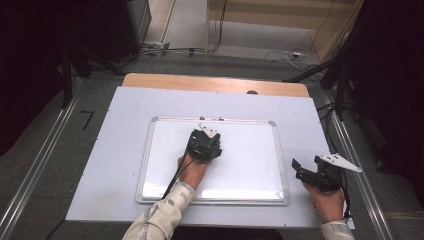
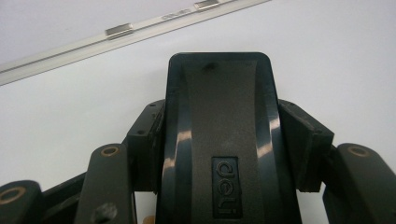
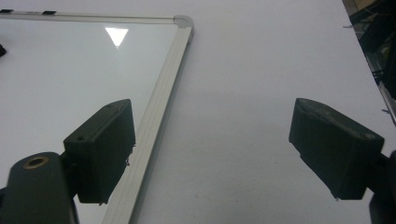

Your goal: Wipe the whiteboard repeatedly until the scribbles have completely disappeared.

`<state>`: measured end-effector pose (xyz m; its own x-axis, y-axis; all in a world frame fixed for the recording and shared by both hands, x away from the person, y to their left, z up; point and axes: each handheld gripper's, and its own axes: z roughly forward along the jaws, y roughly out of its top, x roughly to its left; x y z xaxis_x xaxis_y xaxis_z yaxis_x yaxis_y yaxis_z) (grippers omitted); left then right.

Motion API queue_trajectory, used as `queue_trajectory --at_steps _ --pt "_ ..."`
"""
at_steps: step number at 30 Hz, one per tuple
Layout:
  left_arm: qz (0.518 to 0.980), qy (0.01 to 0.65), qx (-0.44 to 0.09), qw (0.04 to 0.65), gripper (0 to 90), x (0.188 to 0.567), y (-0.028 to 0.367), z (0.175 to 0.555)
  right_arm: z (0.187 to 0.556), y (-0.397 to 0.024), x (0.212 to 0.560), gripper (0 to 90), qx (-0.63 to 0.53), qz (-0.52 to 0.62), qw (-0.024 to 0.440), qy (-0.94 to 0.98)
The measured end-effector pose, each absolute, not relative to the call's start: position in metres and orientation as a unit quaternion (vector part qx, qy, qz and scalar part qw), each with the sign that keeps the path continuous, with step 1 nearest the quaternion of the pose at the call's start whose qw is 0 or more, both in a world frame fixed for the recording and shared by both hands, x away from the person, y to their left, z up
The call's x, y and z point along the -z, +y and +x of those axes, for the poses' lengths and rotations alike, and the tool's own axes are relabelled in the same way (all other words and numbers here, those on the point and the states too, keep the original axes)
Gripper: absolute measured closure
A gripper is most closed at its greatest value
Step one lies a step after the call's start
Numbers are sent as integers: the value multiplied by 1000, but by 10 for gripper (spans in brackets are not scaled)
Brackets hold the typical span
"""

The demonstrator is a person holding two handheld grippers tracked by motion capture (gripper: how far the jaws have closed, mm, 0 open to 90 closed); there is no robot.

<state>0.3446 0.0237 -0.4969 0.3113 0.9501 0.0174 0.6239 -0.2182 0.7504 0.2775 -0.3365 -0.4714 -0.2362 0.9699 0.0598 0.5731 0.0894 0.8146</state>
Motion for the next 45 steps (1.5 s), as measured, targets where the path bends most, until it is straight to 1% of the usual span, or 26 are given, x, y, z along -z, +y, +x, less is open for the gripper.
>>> queue_trajectory --at_steps 9,16,27,38,45 --pt "733 542 -251 325 409 497 39 347 277 -337 471 132 -378 561 263 689" --pt "734 540 -254 324 408 497 37 347 278 -336 471 132 -379 560 263 688" --pt "743 527 -248 328 408 497 11 341 282 -330 471 132 -376 555 261 694" --pt "752 515 -244 332 408 497 -4 336 282 -328 471 132 -378 553 260 696" --pt "759 503 -240 336 408 497 -25 330 282 -327 471 132 -378 552 260 696"
